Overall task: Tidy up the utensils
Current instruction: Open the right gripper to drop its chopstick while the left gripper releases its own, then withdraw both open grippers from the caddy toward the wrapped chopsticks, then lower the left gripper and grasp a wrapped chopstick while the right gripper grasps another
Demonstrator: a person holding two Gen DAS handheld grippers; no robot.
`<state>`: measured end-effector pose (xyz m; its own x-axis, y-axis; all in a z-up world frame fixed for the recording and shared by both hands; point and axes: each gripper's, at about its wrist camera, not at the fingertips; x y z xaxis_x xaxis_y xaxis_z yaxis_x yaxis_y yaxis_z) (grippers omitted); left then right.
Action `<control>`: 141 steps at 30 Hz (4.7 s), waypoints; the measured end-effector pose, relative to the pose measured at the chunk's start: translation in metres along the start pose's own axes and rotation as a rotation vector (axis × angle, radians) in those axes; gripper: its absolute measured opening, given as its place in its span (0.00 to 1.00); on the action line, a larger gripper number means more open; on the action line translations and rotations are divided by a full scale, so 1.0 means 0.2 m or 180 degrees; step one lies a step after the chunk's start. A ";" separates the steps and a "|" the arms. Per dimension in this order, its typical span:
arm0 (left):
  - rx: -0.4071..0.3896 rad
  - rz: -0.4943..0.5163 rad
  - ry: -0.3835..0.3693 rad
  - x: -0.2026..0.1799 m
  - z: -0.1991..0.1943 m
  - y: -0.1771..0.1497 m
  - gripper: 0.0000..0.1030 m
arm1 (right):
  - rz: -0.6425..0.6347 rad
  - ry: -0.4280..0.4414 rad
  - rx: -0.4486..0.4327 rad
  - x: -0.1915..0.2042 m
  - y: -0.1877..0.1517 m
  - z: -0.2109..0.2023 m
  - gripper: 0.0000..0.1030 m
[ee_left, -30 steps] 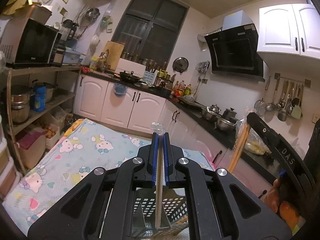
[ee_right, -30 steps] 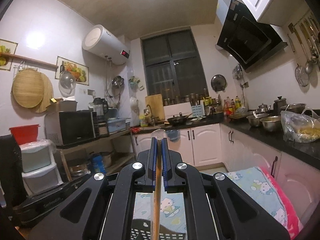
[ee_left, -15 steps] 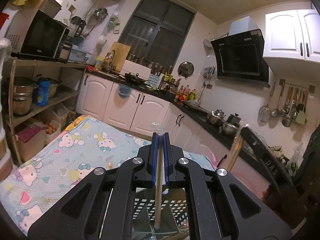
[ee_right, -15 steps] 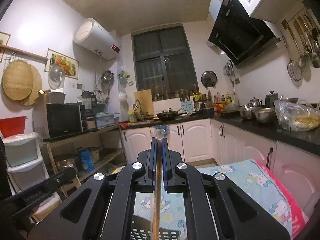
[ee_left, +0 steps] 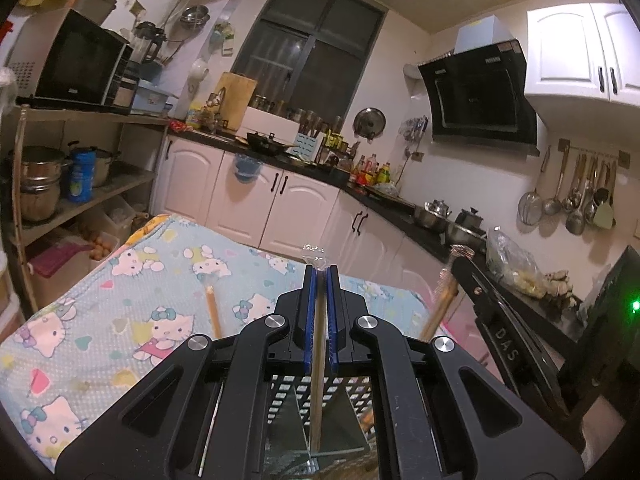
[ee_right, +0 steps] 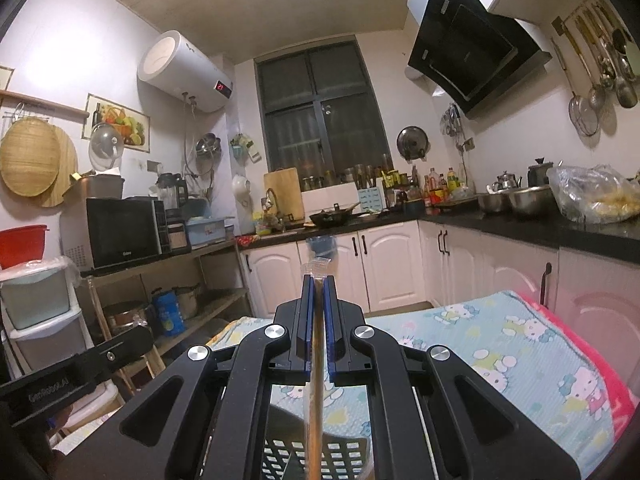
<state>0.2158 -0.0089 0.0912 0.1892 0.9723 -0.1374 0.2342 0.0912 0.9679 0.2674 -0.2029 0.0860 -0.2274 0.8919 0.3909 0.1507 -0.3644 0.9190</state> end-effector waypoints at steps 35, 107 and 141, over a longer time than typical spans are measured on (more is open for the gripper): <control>0.0527 -0.0190 -0.0112 0.05 -0.03 -0.15 0.10 | 0.0013 -0.0143 0.0476 -0.11 -0.05 -0.23 0.26; 0.1021 -0.0393 0.0234 0.32 -0.63 -0.56 0.76 | -0.0083 -0.0011 0.1644 -0.02 -0.47 -0.69 0.56; 0.1635 -0.0705 -0.0064 0.41 -0.53 -0.85 0.26 | -0.0313 0.0098 0.2625 0.16 -0.80 -0.40 0.39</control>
<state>0.0911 0.0773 -0.0626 0.0996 0.9371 -0.3346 0.7039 0.1713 0.6893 0.1582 -0.1381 -0.0442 -0.3008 0.8974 0.3229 0.7828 0.0389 0.6211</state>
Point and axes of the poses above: each gripper's, at about its wrist camera, not at the fingertips, and z roughly the way its jaws point, x to its left, y to its top, and after that the axes turned 12 degrees about z, right-handed
